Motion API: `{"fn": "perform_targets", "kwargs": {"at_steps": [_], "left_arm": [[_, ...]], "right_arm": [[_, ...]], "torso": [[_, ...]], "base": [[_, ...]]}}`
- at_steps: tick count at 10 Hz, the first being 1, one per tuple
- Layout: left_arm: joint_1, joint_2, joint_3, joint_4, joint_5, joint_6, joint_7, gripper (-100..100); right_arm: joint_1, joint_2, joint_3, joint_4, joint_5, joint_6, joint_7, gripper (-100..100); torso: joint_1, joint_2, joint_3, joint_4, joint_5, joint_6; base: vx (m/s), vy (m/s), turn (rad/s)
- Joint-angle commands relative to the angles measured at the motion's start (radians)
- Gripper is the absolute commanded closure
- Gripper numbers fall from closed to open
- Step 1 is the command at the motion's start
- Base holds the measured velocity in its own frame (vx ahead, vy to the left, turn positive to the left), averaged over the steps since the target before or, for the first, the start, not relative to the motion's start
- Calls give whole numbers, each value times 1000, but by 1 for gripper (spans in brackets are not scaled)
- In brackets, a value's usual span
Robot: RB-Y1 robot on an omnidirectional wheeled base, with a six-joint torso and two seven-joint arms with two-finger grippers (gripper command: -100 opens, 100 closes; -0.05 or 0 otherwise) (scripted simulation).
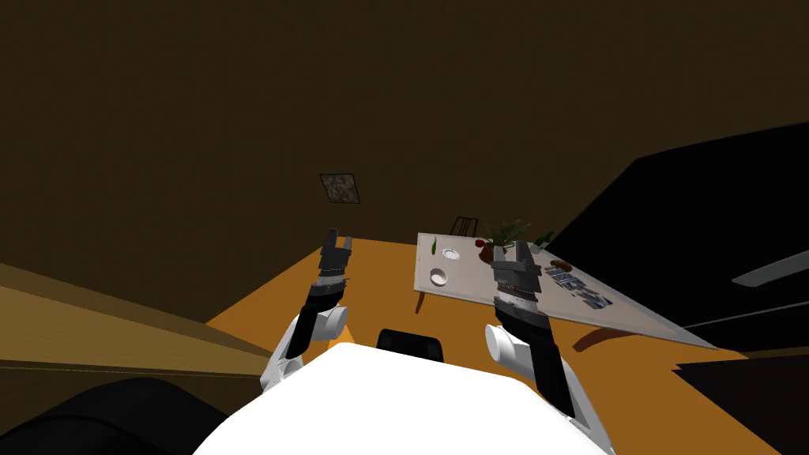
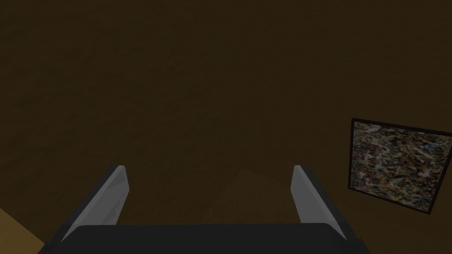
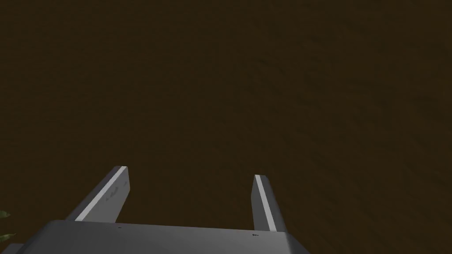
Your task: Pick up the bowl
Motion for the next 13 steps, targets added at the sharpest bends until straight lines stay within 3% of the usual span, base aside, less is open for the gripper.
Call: {"fn": "perform_targets", "kwargs": {"at_steps": [1,3,6,13], "left_arm": [[0,0,0,0,0,0,0,0],[0,0,0,0,0,0,0,0],[0,0,0,0,0,0,0,0],[0,0,0,0,0,0,0,0]], "right_arm": [[-3,-49,6,10,5,1,5,-100],[-5,-83,13,19,10,2,10,-100],[-18,-181,43,62,34,7,33,-100],[-69,-365,161,211,120,22,119,-100]], "torso": [[0,0,0,0,0,0],[1,0,0,0,0,0],[2,-1,0,0,0,0],[6,-3,-1,-1,1,0]], "base": [[-1,15,43],[4,22,45],[5,41,93],[24,85,158]]}}
